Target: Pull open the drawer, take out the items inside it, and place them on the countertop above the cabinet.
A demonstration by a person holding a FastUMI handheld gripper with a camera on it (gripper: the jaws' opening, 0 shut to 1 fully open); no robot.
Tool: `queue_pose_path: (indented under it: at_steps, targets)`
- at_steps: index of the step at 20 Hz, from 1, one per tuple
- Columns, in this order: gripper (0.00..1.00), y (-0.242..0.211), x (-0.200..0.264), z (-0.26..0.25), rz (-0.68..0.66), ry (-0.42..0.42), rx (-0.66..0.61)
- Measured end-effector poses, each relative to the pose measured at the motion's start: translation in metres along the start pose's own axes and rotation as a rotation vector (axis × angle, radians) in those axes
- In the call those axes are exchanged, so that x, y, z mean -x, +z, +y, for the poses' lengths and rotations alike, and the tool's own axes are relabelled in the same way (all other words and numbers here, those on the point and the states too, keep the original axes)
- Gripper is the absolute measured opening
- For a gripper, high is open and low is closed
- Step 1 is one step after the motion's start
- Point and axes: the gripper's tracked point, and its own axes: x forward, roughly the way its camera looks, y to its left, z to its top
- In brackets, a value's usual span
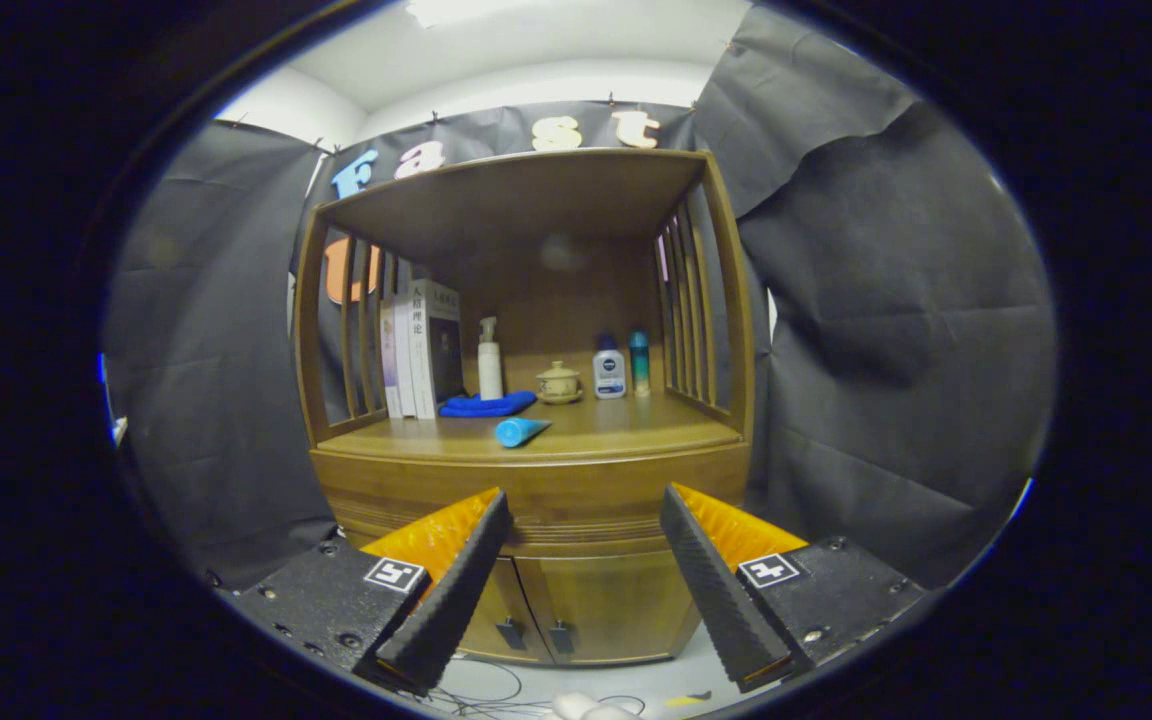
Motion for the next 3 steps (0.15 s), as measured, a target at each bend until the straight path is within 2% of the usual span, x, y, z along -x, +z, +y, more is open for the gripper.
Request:
queue_pose_path:
  at_steps: [3]
  targets:
    - [0.99, 0.0016, 0.0015, -0.0021, -0.001, 0.002, -0.004]
